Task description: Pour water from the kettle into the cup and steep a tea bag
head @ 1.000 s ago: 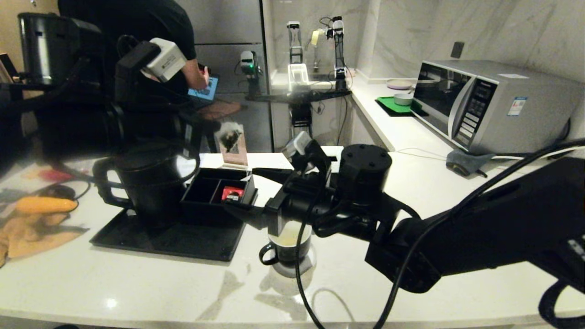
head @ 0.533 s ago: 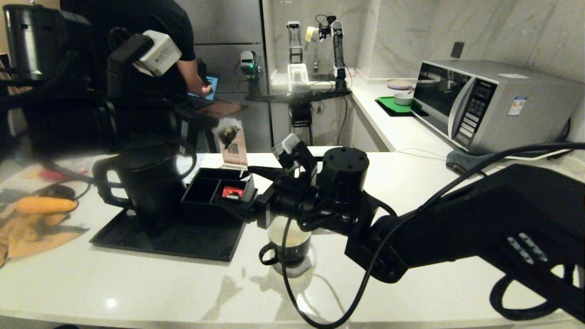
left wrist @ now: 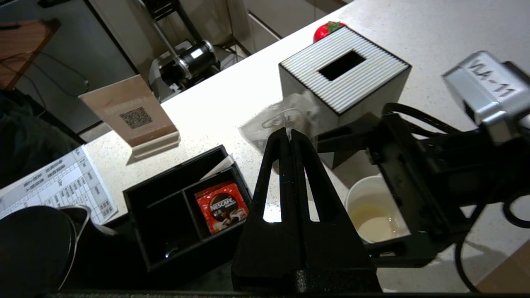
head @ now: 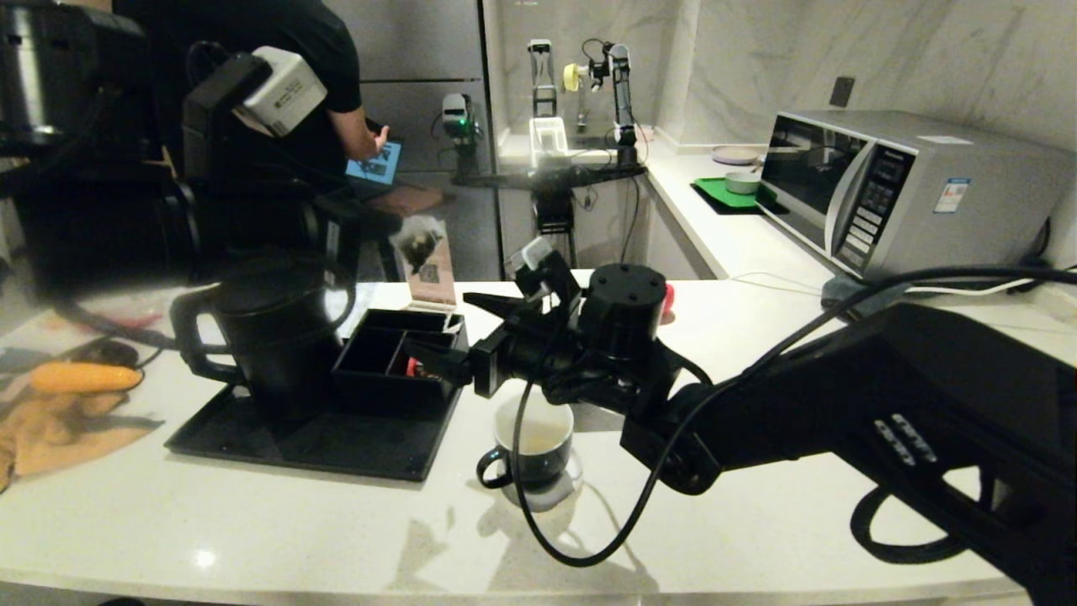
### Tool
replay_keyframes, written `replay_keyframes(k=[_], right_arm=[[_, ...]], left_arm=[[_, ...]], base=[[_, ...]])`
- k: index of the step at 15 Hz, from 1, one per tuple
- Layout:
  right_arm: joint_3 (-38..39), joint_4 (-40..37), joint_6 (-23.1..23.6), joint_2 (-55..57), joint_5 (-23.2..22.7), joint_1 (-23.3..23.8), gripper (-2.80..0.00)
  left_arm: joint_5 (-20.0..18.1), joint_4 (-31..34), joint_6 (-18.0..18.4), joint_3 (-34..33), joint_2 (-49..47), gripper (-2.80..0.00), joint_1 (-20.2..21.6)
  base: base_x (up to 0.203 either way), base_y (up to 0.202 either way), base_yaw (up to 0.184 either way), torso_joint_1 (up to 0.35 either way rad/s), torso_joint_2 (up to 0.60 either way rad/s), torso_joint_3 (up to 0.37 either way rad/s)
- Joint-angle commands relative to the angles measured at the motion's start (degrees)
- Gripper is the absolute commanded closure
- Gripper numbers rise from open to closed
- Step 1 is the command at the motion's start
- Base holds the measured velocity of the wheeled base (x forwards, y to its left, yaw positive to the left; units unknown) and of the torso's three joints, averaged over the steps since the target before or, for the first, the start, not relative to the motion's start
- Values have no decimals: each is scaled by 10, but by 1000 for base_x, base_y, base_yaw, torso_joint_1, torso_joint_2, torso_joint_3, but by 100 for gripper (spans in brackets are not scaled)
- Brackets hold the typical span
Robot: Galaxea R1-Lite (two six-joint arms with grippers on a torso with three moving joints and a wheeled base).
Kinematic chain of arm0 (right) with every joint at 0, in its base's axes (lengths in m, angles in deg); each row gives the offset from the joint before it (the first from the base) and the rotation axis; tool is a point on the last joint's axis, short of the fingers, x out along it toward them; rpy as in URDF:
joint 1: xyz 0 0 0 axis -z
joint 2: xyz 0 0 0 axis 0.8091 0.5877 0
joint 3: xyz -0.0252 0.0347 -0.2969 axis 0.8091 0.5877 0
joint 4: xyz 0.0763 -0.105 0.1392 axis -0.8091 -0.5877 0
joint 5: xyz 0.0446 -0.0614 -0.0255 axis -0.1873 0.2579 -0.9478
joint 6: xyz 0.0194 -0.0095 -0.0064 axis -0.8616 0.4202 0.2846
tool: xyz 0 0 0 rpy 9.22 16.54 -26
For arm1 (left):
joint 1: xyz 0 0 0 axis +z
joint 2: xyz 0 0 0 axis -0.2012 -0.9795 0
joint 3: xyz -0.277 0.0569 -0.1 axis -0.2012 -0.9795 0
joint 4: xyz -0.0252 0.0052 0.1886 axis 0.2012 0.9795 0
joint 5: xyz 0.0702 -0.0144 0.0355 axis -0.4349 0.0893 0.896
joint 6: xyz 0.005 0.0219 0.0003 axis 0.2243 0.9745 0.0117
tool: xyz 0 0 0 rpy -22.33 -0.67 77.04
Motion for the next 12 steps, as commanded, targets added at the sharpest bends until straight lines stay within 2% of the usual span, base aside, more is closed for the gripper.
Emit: replay_keyframes(k=[1, 7, 8, 12], right_arm=[[-12, 4, 0, 7, -1, 4, -280], [-13, 10, 0, 7, -1, 4, -280], [-13, 9, 0, 7, -1, 5, 0], [-12, 9, -4, 4, -1, 4, 0]], left_arm=[[0, 0, 1, -1, 2, 0, -11], [1, 0, 1, -11, 8, 0, -22], [1, 0, 1, -12, 9, 0, -22], [1, 0, 1, -14, 11, 0, -22]], base=[[0, 0, 0, 0, 0, 0], [0, 0, 0, 0, 0, 0], [0, 0, 0, 0, 0, 0], [0, 0, 0, 0, 0, 0]])
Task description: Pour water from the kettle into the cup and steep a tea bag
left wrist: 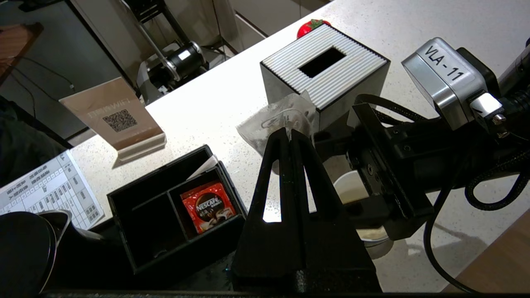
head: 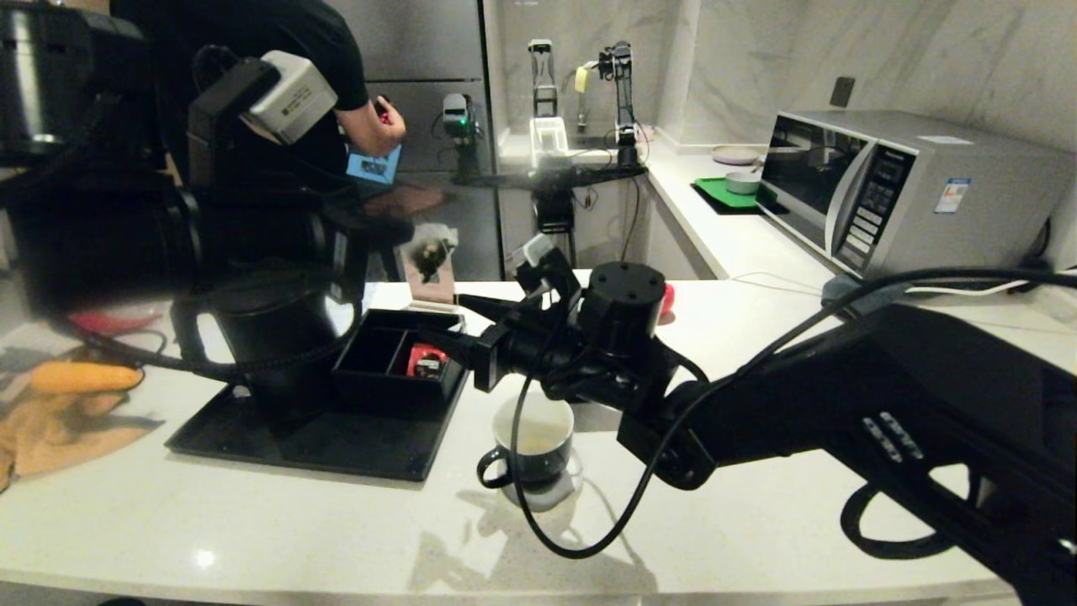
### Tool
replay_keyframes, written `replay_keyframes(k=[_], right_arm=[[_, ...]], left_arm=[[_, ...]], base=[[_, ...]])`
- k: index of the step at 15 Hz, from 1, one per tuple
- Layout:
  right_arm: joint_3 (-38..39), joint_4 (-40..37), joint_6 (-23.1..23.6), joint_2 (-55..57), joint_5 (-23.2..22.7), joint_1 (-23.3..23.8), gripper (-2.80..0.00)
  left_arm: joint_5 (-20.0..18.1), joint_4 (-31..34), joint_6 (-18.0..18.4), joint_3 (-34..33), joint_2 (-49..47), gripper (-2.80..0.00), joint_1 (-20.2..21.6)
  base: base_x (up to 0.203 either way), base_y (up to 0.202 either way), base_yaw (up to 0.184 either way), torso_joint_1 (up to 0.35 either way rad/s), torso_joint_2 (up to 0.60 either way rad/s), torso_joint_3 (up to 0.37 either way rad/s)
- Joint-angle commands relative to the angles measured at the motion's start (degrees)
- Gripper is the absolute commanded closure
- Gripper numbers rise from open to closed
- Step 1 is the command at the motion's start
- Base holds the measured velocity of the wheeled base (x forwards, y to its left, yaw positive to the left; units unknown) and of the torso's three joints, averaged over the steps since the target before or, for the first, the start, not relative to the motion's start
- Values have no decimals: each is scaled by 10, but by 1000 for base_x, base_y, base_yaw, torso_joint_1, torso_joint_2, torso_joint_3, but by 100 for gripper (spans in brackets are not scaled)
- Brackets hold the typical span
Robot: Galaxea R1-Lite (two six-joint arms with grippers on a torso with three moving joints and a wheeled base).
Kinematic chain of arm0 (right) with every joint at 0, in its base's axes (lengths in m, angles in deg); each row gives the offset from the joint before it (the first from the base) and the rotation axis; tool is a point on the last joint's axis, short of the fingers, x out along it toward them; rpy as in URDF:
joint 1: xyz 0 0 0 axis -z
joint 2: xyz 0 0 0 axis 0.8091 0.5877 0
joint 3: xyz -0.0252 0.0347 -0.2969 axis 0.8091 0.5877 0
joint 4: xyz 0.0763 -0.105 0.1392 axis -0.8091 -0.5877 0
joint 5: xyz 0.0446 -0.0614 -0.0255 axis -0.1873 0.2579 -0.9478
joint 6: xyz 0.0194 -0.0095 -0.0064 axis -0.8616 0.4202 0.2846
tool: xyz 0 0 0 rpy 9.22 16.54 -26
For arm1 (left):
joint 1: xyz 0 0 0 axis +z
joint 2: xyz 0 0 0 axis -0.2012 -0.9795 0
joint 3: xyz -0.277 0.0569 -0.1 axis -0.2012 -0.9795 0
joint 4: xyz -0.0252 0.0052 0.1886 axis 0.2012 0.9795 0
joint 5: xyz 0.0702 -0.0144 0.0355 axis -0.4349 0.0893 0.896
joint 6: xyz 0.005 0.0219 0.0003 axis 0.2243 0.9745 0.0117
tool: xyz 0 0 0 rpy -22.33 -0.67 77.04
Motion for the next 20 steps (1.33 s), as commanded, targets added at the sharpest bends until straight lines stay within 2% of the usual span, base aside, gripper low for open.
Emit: replay_keyframes(k=[1, 19, 20], right_arm=[[1, 3, -1, -5, -1, 0, 0], [5, 1, -1, -13, -1, -2, 0], [5, 1, -1, -13, -1, -2, 0]], left_arm=[[-1, -1, 1, 0, 1, 0, -1], [-1, 2, 1, -3, 4, 0, 0], [-1, 2, 1, -3, 5, -193, 1]], base=[[0, 0, 0, 0, 0, 0], [0, 0, 0, 0, 0, 0], [0, 0, 0, 0, 0, 0]])
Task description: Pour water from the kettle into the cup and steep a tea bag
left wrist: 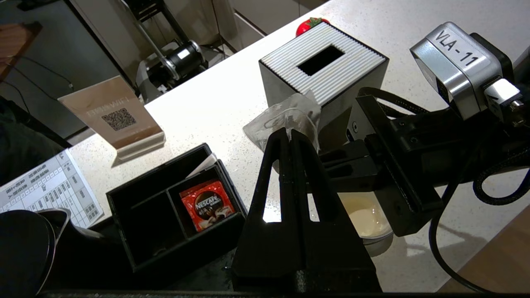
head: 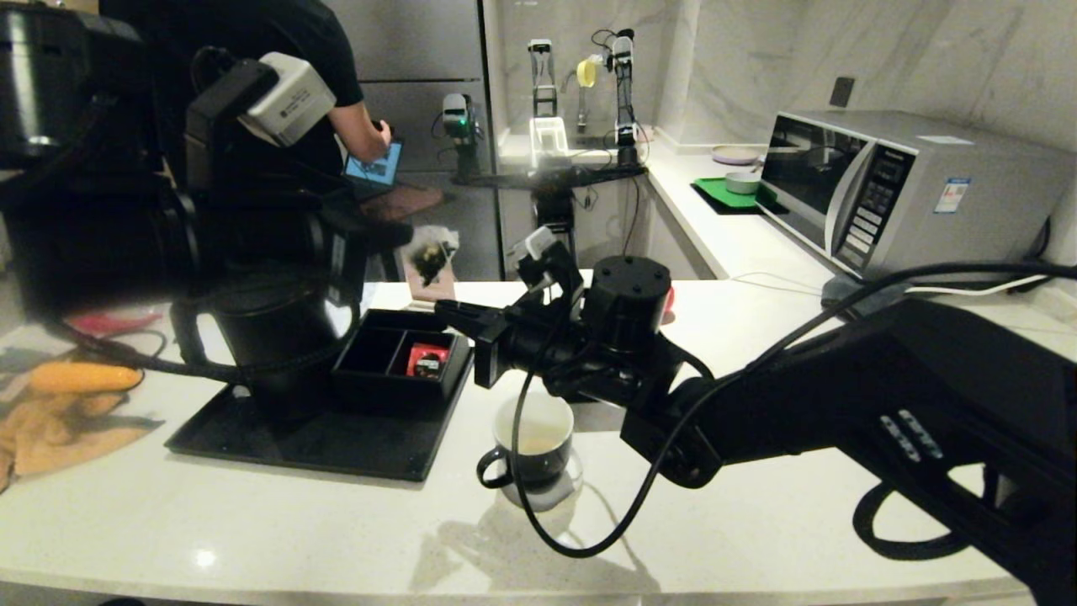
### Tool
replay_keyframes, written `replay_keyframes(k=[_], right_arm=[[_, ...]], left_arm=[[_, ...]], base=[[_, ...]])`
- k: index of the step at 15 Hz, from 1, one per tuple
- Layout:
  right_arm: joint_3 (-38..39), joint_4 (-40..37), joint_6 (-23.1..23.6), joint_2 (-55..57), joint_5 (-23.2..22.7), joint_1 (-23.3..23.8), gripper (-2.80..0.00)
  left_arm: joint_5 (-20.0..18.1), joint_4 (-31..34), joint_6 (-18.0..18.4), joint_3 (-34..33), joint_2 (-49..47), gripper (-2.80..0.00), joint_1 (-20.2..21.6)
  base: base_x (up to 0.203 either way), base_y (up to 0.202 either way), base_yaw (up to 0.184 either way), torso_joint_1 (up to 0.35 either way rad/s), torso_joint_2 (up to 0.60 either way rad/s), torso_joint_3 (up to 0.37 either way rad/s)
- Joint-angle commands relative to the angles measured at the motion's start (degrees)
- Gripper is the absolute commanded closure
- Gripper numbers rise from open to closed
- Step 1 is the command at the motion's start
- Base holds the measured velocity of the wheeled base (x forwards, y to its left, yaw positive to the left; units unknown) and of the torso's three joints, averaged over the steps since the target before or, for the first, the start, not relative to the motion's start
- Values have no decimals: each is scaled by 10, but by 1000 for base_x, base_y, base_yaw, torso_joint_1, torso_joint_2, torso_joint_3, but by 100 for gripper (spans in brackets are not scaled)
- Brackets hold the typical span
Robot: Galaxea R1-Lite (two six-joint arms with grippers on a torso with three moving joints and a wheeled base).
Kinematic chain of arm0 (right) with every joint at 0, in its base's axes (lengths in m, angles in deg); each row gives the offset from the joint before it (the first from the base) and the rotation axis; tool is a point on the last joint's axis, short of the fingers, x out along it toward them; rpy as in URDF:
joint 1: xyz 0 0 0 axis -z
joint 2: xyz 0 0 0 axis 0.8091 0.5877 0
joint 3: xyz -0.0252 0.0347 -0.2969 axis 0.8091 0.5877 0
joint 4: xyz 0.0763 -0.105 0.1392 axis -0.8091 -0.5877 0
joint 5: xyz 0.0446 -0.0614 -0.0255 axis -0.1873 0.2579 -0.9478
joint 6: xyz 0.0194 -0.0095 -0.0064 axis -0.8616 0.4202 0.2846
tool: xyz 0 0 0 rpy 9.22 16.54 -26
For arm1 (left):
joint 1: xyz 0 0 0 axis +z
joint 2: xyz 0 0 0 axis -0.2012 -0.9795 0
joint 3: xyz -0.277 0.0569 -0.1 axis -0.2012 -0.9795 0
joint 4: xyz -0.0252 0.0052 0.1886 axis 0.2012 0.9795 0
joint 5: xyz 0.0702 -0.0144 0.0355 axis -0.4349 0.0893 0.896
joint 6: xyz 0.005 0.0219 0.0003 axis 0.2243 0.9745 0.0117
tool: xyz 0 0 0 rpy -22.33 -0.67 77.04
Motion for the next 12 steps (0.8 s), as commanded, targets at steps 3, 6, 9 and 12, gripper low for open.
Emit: replay_keyframes(k=[3, 6, 9, 12], right_arm=[[1, 4, 0, -4, -1, 1, 0], [-2, 5, 0, -5, -1, 1, 0], [0, 3, 0, -13, -1, 1, 0], [-1, -3, 0, -29, 0, 1, 0]], left_arm=[[0, -1, 1, 0, 4, -280, 3], [0, -1, 1, -3, 13, -280, 3], [0, -1, 0, -23, 34, -280, 4], [0, -2, 0, -41, 52, -280, 5]], base=[[0, 0, 0, 0, 0, 0], [0, 0, 0, 0, 0, 0], [0, 0, 0, 0, 0, 0], [0, 0, 0, 0, 0, 0]])
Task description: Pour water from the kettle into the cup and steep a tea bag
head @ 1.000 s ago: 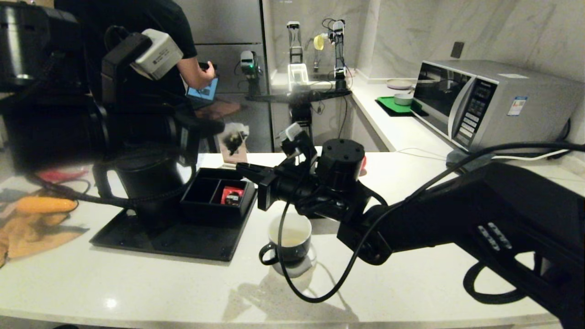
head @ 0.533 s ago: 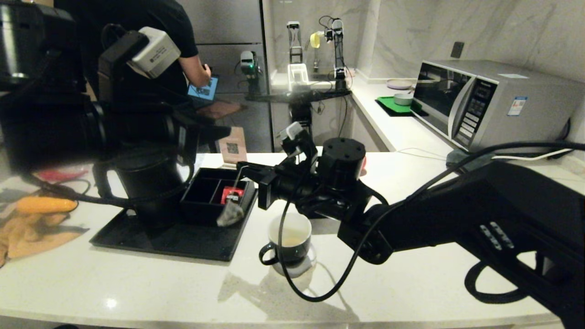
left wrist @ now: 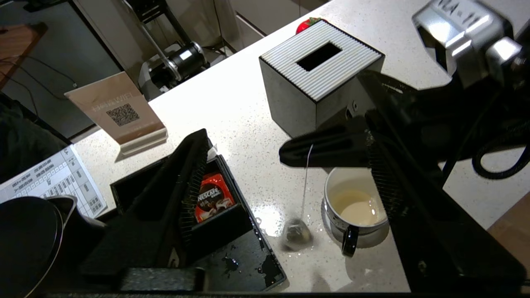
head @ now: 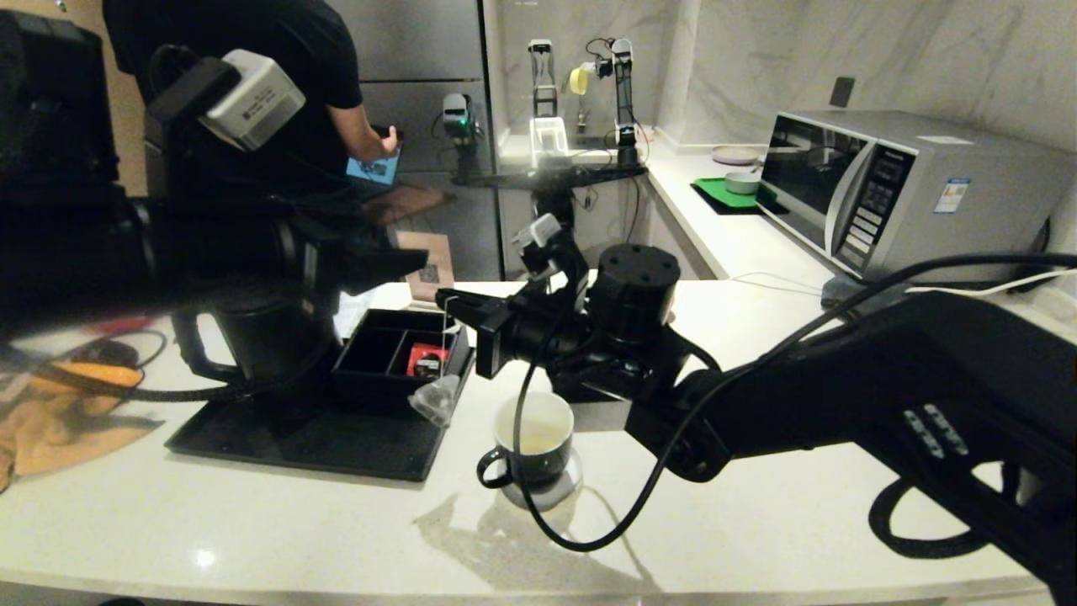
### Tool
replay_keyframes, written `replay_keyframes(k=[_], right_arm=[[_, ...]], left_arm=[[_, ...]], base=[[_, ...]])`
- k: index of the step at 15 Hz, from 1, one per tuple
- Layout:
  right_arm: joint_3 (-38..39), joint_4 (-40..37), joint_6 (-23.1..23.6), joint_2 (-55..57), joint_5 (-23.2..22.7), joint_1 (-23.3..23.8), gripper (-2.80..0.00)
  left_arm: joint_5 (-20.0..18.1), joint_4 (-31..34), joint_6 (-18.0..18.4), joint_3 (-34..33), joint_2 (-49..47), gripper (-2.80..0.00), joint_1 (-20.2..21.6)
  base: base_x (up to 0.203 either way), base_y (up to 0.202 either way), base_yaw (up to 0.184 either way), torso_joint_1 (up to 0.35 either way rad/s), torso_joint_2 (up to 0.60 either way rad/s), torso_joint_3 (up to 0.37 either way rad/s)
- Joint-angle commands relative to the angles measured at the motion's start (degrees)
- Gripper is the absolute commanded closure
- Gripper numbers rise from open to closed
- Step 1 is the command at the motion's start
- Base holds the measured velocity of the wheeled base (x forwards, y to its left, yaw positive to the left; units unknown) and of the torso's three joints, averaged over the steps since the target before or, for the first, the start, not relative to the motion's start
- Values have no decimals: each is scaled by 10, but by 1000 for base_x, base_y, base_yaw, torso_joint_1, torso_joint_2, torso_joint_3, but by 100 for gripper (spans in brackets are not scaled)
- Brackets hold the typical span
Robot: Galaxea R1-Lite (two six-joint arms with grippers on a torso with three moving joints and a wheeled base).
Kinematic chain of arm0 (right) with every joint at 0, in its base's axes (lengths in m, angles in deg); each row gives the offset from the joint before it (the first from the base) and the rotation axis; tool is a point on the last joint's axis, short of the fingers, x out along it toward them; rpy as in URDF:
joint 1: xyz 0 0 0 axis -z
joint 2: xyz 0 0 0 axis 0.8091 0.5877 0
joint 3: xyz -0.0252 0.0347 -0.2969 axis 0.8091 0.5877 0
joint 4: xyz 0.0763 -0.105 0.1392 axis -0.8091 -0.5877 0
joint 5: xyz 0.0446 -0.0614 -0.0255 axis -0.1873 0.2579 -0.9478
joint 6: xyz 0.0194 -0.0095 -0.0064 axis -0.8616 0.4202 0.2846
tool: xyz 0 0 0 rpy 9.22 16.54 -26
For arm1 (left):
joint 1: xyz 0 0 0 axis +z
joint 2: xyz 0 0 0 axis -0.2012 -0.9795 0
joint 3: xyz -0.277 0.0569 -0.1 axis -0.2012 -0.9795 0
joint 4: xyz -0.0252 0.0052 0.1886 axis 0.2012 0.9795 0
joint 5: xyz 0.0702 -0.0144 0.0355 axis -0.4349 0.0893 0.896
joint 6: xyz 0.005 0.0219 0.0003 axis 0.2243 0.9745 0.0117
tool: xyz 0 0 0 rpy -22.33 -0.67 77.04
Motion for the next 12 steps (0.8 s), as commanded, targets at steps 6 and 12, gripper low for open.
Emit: replay_keyframes(k=[6, 12], right_arm=[[7, -1, 4, -48, 61, 0, 0], [79, 9, 27, -92, 90, 0, 0]], left_arm=[[0, 0, 0, -51, 53, -280, 2], [1, 1, -1, -66, 73, -280, 4]], base=[[0, 0, 0, 0, 0, 0], [0, 0, 0, 0, 0, 0]])
